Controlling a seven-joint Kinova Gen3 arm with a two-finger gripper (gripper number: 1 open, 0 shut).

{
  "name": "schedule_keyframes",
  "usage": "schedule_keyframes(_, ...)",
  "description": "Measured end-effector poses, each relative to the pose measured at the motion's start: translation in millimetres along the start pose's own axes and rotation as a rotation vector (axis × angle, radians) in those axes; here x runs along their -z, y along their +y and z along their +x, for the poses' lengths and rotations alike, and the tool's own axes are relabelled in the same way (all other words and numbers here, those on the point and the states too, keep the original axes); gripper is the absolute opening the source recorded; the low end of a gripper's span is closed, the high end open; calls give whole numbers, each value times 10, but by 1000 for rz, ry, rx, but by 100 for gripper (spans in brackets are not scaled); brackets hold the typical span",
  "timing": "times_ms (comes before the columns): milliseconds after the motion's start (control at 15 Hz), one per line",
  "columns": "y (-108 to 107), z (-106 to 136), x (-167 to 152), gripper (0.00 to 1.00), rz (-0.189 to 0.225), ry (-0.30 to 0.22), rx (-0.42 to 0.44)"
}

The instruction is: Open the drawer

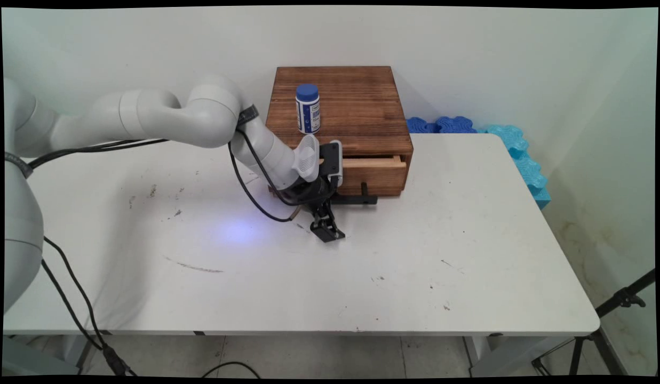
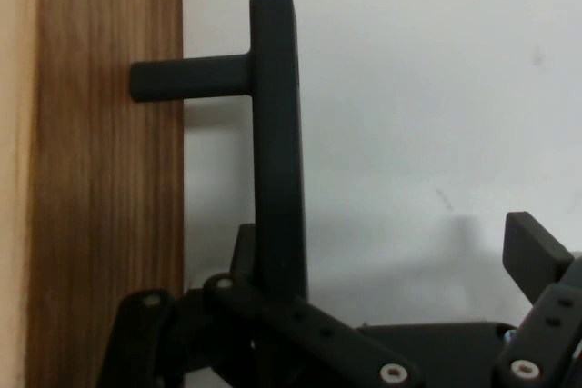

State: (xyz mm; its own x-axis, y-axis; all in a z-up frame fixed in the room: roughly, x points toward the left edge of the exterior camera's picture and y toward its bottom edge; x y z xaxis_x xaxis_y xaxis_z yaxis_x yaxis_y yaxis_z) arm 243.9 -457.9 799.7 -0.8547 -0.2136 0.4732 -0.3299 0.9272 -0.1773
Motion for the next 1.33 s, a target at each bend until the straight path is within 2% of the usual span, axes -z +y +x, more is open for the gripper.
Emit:
schedule_keyframes(400,241,32,33,100,-30,-3,8)
schedule_keyframes(1333,983,180,151,100,-90,3,16)
